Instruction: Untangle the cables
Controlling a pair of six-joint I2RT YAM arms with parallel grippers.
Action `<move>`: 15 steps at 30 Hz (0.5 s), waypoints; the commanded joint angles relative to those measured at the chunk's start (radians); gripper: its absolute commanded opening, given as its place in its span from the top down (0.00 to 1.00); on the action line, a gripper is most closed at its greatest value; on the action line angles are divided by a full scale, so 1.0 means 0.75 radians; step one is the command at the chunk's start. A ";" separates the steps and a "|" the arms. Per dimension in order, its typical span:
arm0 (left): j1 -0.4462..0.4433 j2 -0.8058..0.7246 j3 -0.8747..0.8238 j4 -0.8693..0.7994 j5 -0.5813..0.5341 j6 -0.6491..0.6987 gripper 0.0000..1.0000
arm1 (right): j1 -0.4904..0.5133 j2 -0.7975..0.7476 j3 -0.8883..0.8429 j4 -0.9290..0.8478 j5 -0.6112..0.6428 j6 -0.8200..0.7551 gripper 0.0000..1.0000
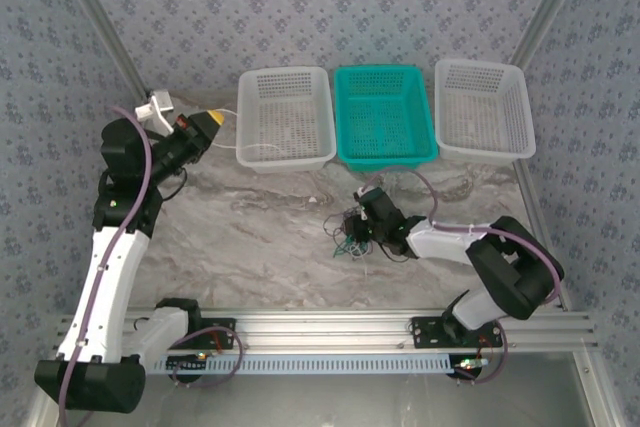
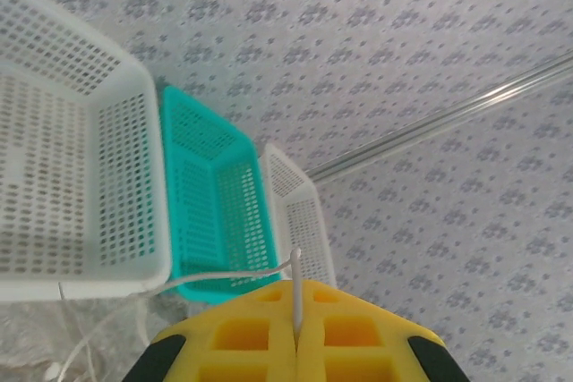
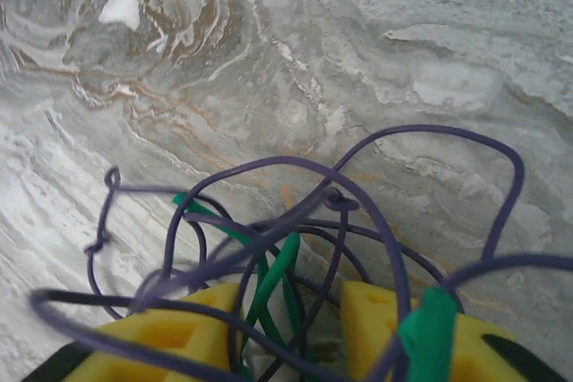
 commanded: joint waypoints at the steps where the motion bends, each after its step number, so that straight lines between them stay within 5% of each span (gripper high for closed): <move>1: 0.010 -0.020 0.056 -0.094 0.003 0.099 1.00 | 0.009 -0.137 0.039 -0.062 -0.037 -0.022 0.27; 6: 0.002 -0.003 0.049 -0.093 0.057 0.121 1.00 | 0.028 -0.433 0.114 -0.052 0.033 -0.145 0.03; 8: -0.009 -0.007 0.030 -0.092 0.049 0.128 1.00 | 0.028 -0.530 0.137 0.042 0.000 -0.244 0.00; 15: -0.188 0.045 0.003 -0.033 0.031 0.222 1.00 | 0.066 -0.462 0.460 0.068 -0.602 -0.562 0.00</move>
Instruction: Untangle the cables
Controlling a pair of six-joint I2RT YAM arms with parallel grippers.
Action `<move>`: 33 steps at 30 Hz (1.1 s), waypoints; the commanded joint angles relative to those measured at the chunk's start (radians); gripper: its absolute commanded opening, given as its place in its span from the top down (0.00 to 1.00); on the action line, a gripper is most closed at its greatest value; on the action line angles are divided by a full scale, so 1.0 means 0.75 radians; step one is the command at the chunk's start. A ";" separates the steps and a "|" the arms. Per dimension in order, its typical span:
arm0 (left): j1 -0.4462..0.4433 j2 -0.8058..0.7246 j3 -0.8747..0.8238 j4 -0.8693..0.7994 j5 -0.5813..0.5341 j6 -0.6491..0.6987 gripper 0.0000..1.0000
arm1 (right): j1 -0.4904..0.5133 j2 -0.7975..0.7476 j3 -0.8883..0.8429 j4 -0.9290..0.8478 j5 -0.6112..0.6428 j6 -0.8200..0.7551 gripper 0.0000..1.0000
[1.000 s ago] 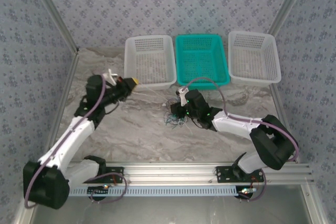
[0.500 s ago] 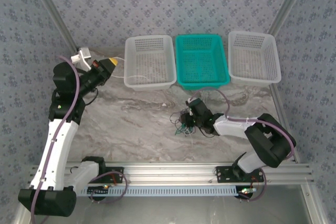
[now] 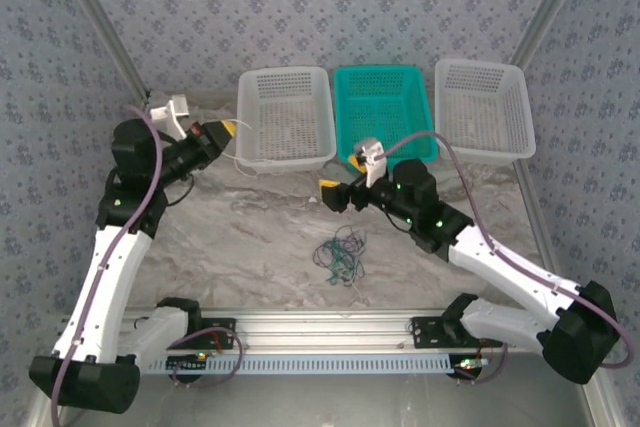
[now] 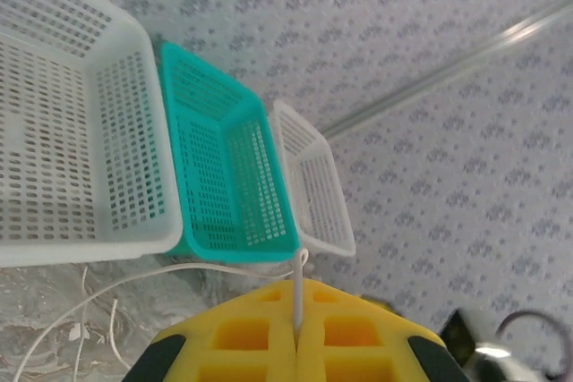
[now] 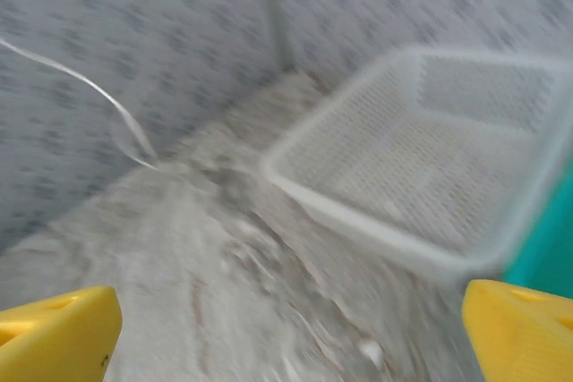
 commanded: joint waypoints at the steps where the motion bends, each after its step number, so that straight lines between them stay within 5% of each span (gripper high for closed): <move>1: -0.097 0.042 0.005 0.047 0.019 0.124 1.00 | 0.035 0.089 0.162 0.047 -0.341 -0.184 0.01; 10: -0.326 0.145 0.087 0.022 0.011 0.292 1.00 | 0.056 0.294 0.299 0.232 -0.495 -0.405 0.02; 12: -0.366 0.165 0.113 0.008 0.014 0.333 1.00 | 0.039 0.333 0.327 0.240 -0.491 -0.437 0.17; 14: -0.394 0.173 0.137 -0.024 -0.014 0.367 1.00 | 0.010 0.373 0.362 0.247 -0.476 -0.418 0.46; 17: -0.401 0.167 0.146 -0.041 -0.032 0.384 1.00 | -0.026 0.400 0.354 0.306 -0.479 -0.356 0.73; 21: -0.403 0.157 0.143 -0.052 -0.050 0.401 1.00 | -0.032 0.377 0.326 0.311 -0.442 -0.339 0.72; 24: -0.403 0.167 0.146 -0.059 -0.058 0.411 1.00 | -0.031 0.329 0.298 0.300 -0.402 -0.337 0.56; 33: -0.403 0.195 0.157 -0.069 -0.067 0.411 1.00 | -0.014 0.167 0.201 0.356 -0.308 -0.362 0.53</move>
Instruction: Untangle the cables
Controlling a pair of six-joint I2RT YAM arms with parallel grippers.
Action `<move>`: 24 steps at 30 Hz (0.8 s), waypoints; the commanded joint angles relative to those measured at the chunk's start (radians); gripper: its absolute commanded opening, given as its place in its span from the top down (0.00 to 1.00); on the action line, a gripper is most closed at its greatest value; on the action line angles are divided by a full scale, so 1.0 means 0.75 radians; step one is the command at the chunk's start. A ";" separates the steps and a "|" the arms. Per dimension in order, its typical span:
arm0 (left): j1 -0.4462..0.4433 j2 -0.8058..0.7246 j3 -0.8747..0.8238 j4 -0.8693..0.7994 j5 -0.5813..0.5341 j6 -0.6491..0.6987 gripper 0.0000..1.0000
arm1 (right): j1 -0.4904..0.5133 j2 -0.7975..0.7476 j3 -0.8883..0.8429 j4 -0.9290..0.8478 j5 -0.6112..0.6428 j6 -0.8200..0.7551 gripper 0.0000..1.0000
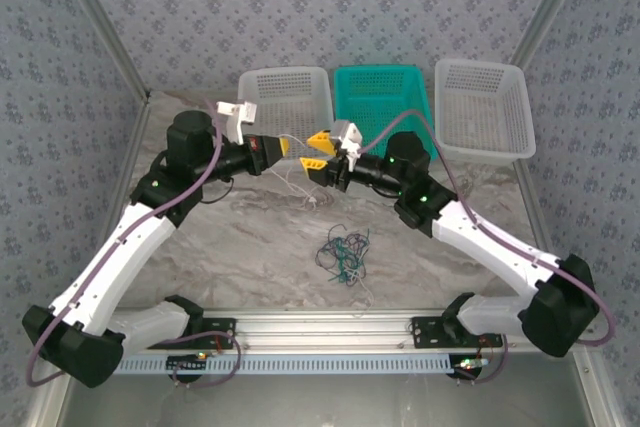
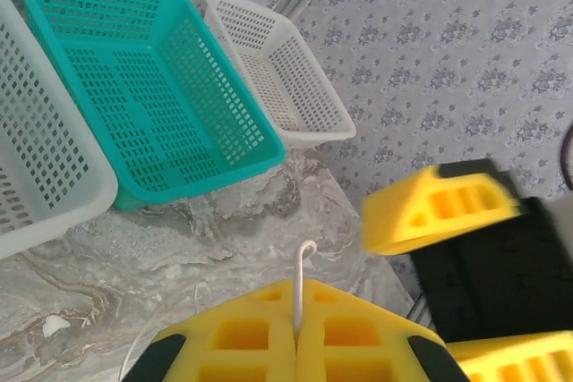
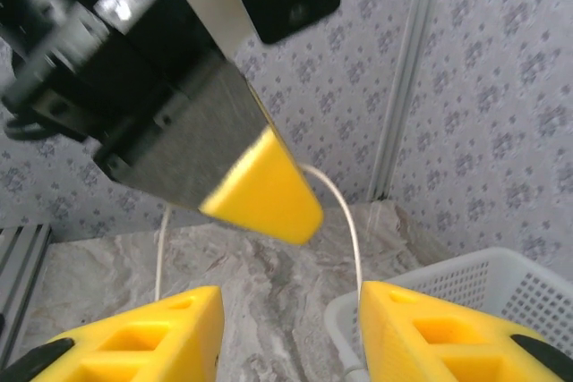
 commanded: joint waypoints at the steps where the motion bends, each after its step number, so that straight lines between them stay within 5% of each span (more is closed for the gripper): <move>1: -0.005 0.012 0.052 -0.007 0.005 0.021 1.00 | 0.018 -0.024 -0.003 0.083 0.077 -0.025 0.53; 9: -0.022 0.009 0.063 0.016 0.023 0.006 1.00 | -0.038 0.201 0.100 0.134 0.046 -0.064 0.63; 12: -0.028 0.001 0.067 0.006 0.024 0.008 1.00 | -0.067 0.252 0.150 0.139 0.001 -0.041 0.77; 15: -0.031 0.000 0.067 -0.007 0.011 0.014 1.00 | -0.075 0.266 0.182 0.110 -0.044 -0.031 1.00; 18: -0.032 -0.007 0.062 -0.003 -0.007 0.016 1.00 | -0.075 0.246 0.162 0.114 -0.012 0.022 1.00; 19: -0.033 -0.010 0.058 0.001 -0.015 0.016 0.96 | -0.080 0.233 0.152 0.112 0.030 0.060 1.00; 22: -0.034 -0.027 0.057 0.008 -0.046 0.020 0.52 | -0.118 0.178 0.143 0.062 0.171 0.139 1.00; 24: -0.032 -0.044 0.055 0.015 -0.058 0.030 0.32 | -0.154 0.129 0.153 0.019 0.288 0.149 1.00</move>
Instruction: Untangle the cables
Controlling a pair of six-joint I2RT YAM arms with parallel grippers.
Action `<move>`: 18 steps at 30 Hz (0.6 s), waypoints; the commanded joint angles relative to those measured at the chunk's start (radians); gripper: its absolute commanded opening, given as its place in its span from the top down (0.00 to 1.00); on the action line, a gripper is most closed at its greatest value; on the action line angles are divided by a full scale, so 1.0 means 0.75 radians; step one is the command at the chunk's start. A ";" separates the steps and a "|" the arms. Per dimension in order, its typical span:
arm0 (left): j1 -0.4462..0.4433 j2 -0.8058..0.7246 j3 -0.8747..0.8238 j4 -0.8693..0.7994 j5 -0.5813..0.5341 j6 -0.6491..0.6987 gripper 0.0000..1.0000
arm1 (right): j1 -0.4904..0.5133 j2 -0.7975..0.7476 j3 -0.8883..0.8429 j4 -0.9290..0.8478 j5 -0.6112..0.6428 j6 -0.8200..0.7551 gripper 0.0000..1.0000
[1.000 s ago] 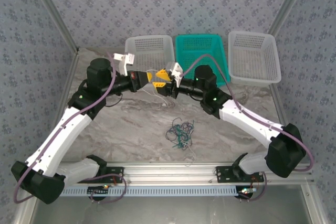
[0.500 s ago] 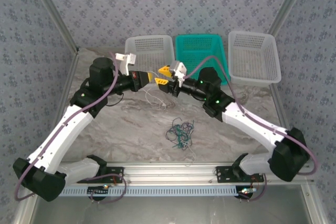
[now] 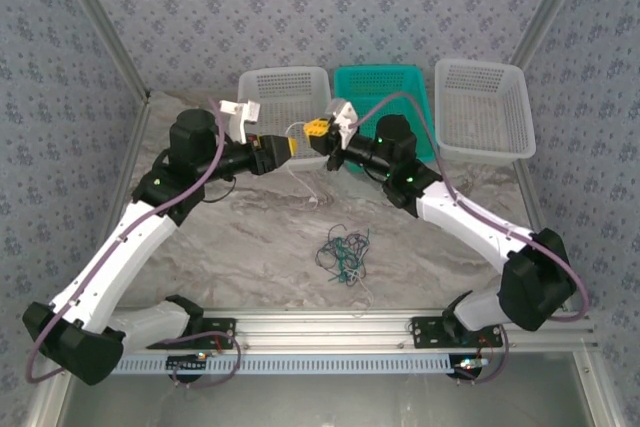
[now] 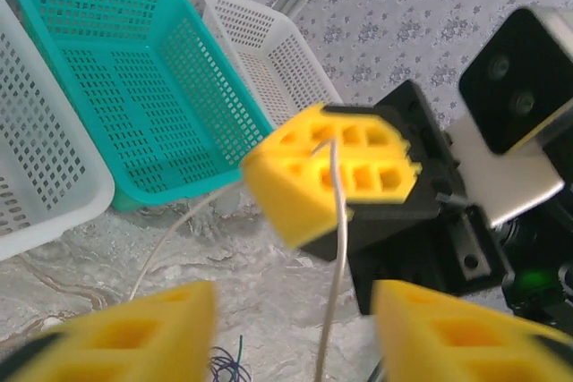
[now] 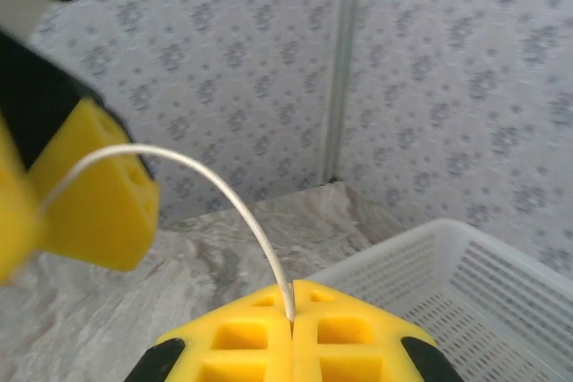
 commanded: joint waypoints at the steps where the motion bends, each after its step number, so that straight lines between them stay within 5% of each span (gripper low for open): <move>1: -0.006 -0.062 0.025 0.032 -0.036 0.023 0.26 | -0.078 -0.108 0.048 -0.062 0.216 0.083 1.00; 7: -0.006 -0.120 -0.012 0.068 -0.056 0.041 0.14 | -0.393 -0.073 0.336 -0.349 0.392 0.167 1.00; 18: -0.007 -0.196 -0.081 0.035 -0.127 0.012 0.11 | -0.832 0.395 0.963 -0.827 1.114 0.377 1.00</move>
